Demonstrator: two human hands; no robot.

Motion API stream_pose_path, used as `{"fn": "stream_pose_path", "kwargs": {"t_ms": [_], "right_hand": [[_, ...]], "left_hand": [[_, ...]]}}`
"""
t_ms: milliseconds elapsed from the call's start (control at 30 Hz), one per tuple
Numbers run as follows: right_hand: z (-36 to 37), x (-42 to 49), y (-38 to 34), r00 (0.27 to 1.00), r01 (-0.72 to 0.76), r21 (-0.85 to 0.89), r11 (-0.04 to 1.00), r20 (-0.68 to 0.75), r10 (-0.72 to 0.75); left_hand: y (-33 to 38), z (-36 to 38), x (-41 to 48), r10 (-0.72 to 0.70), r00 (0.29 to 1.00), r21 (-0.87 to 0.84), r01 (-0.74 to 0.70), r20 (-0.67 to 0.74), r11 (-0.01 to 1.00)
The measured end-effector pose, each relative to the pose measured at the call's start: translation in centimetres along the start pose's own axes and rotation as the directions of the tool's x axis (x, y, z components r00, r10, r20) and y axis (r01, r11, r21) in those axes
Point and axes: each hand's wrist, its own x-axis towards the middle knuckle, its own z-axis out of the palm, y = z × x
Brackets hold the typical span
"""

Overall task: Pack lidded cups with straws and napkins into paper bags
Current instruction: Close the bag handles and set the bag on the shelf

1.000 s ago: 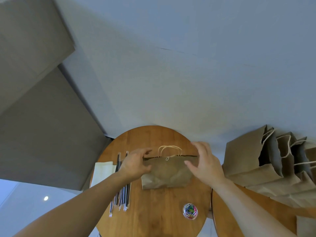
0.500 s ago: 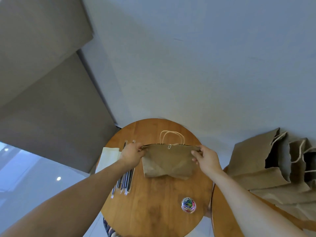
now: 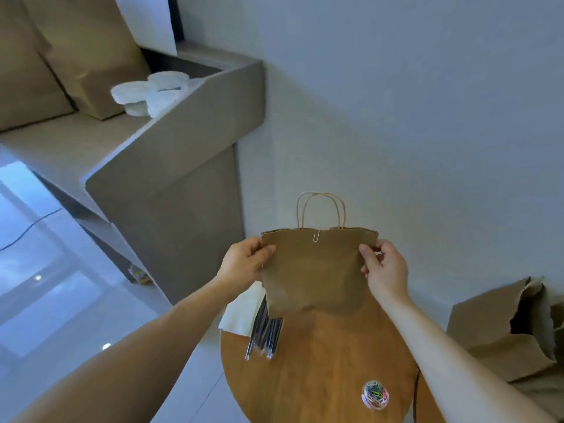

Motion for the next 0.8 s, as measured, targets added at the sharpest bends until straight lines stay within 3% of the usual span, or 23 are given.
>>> {"fn": "stream_pose_path", "kwargs": {"t_ms": [133, 367, 500, 800], "right_hand": [[3.2, -2.0, -7.5, 0.992, 0.124, 0.035, 0.992, -0.016, -0.124], [9.5, -5.6, -20.4, 0.965, 0.257, 0.171, 0.951, 0.003, -0.262], [13.5, -7.6, -27.3, 0.938, 0.309, 0.241, 0.92, 0.081, -0.336], [21.7, -8.4, -41.6, 0.832, 0.393, 0.383, 0.836, 0.238, -0.501]], "left_hand": [[2.4, -6.4, -3.5, 0.111, 0.982, -0.055, -0.12, -0.152, 0.991], [6.8, -18.1, -9.8, 0.293, 0.887, 0.02, -0.306, -0.356, 0.952], [9.1, -24.4, -12.9, 0.368, 0.784, 0.063, -0.391, -0.501, 0.918], [14.2, -37.6, -15.1, 0.446, 0.537, 0.244, -0.405, -0.717, 0.881]]}}
